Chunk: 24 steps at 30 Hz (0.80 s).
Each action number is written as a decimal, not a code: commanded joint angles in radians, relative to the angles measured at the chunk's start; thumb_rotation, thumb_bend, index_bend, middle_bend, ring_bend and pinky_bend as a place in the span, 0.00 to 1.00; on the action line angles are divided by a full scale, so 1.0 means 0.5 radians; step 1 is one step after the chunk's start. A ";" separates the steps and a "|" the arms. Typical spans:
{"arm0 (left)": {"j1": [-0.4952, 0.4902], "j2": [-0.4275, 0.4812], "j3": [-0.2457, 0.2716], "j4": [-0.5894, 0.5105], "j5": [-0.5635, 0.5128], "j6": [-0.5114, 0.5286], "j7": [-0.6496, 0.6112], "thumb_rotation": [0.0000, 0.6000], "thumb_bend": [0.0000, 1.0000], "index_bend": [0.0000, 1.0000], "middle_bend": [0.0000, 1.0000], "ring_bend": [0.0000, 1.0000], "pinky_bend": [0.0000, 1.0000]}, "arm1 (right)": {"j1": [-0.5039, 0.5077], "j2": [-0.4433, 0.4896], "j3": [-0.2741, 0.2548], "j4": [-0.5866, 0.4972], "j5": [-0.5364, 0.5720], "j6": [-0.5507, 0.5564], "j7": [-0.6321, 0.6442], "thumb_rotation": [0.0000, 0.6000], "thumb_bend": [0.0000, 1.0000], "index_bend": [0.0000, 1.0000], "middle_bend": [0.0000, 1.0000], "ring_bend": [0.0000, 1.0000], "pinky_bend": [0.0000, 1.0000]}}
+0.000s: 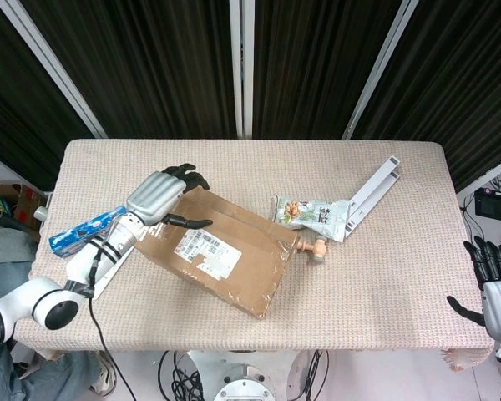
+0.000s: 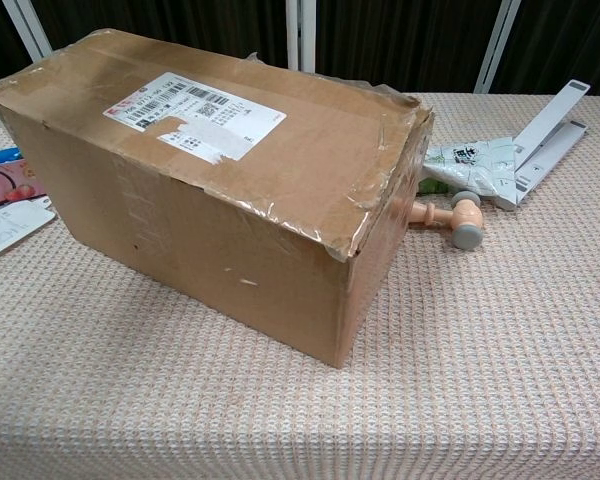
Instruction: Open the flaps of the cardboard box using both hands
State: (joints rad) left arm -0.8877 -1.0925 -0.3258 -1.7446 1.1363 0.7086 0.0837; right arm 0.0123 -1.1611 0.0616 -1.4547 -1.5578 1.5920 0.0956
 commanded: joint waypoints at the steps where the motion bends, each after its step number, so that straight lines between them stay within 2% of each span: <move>1: -0.060 -0.033 0.062 0.037 -0.068 -0.040 0.094 0.14 0.00 0.31 0.24 0.10 0.20 | 0.000 0.000 0.004 0.005 0.006 0.001 0.010 1.00 0.03 0.00 0.00 0.00 0.00; 10: -0.137 -0.039 0.157 0.050 -0.201 -0.077 0.213 0.11 0.00 0.35 0.27 0.10 0.20 | -0.007 -0.001 0.006 0.021 0.008 0.013 0.038 1.00 0.03 0.00 0.00 0.00 0.00; 18: -0.161 0.025 0.178 -0.019 -0.210 -0.050 0.227 0.08 0.00 0.44 0.43 0.10 0.19 | -0.007 -0.005 0.013 0.021 0.015 0.017 0.050 1.00 0.03 0.00 0.00 0.00 0.00; 24: -0.162 0.086 0.162 -0.082 -0.200 -0.022 0.181 0.07 0.00 0.48 0.48 0.11 0.19 | -0.002 -0.005 0.019 0.013 0.013 0.018 0.050 1.00 0.03 0.00 0.00 0.00 0.00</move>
State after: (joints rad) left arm -0.9695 -1.0554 -0.2408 -1.7789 1.0342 0.6925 0.1810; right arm 0.0111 -1.1636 0.0710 -1.4484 -1.5512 1.6007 0.1206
